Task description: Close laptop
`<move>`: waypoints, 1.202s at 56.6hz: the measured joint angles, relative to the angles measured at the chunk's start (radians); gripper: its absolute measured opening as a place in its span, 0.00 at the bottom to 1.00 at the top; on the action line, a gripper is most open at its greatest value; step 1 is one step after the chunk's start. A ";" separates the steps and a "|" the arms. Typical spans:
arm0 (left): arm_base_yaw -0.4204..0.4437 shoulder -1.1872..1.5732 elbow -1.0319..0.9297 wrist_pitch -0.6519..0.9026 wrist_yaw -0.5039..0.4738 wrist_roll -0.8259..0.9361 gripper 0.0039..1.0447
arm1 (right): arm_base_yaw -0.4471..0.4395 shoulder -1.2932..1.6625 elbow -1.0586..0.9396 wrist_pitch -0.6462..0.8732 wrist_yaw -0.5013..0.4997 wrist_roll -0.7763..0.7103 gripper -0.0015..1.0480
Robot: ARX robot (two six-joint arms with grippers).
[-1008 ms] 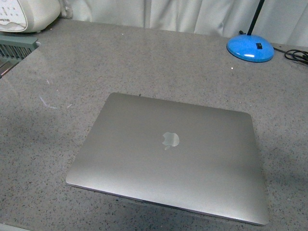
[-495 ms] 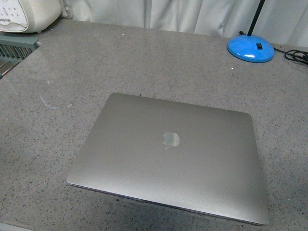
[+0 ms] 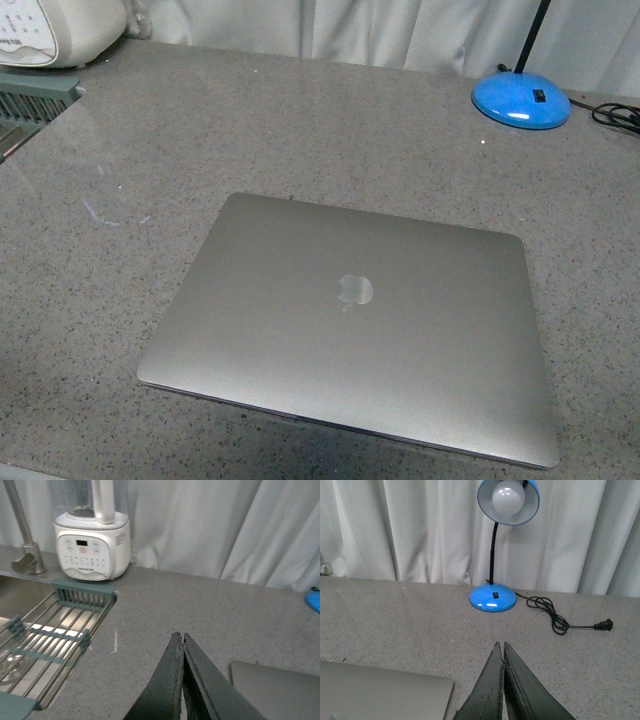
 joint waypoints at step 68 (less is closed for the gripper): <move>-0.066 -0.468 -0.071 -0.365 -0.047 0.008 0.04 | -0.116 -0.551 0.000 -0.534 -0.109 -0.003 0.01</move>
